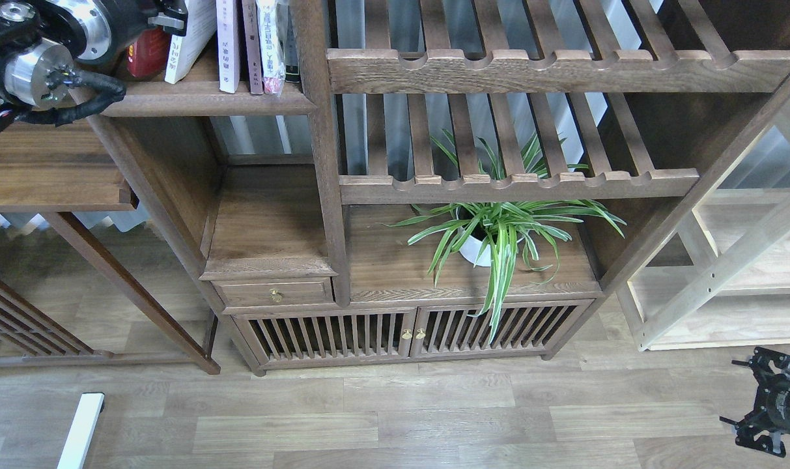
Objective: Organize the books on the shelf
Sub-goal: 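Push the red book into the top shelf beside the white books with the left gripper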
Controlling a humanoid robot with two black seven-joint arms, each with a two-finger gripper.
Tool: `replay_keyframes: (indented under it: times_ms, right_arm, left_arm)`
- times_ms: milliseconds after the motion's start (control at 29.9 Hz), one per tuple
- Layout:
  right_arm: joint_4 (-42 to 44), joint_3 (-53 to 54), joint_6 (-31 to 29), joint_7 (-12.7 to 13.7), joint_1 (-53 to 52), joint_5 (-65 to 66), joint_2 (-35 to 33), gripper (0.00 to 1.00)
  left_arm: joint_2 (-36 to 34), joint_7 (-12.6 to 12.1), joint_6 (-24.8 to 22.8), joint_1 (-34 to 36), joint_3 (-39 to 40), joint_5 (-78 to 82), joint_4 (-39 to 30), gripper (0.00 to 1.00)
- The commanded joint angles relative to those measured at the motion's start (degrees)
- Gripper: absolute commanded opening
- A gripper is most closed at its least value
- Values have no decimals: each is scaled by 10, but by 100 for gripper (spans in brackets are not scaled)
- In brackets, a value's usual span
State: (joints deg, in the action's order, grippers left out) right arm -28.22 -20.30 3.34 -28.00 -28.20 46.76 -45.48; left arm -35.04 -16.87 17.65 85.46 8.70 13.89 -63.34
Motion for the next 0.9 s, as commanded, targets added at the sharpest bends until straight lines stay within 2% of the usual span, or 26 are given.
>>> replay_keyframes:
  times_ms: [0, 201, 234, 334, 401, 468, 535, 869]
  right_arm:
    - [0, 0, 0, 0, -1, 0, 0, 100]
    - [0, 1, 0, 0, 2, 0, 0, 100]
    - [0, 1, 0, 0, 2, 0, 0, 100]
    - [0, 1, 0, 0, 2, 0, 0, 100]
    - [0, 1, 0, 0, 2, 0, 0, 100]
    - [0, 1, 0, 0, 2, 0, 0, 100]
    - [0, 1, 0, 0, 2, 0, 0, 100]
    - [-1, 1, 1, 0, 3, 0, -1, 100]
  left_arm:
    - [0, -4, -2, 1, 0, 0, -3, 4]
    - [-6, -8, -1, 1, 0, 0, -3, 11]
    - [-6, -8, -1, 0, 0, 0, -3, 17]
    - [-13, -10, -2, 0, 0, -1, -4, 24]
    - [-20, -10, -2, 0, -1, -1, -6, 35]
    - [-24, -10, -4, 0, 0, -2, -6, 53]
    - [-29, -10, -7, 0, 0, -2, -10, 62]
    - [-46, -10, -26, 0, 0, -3, -30, 68]
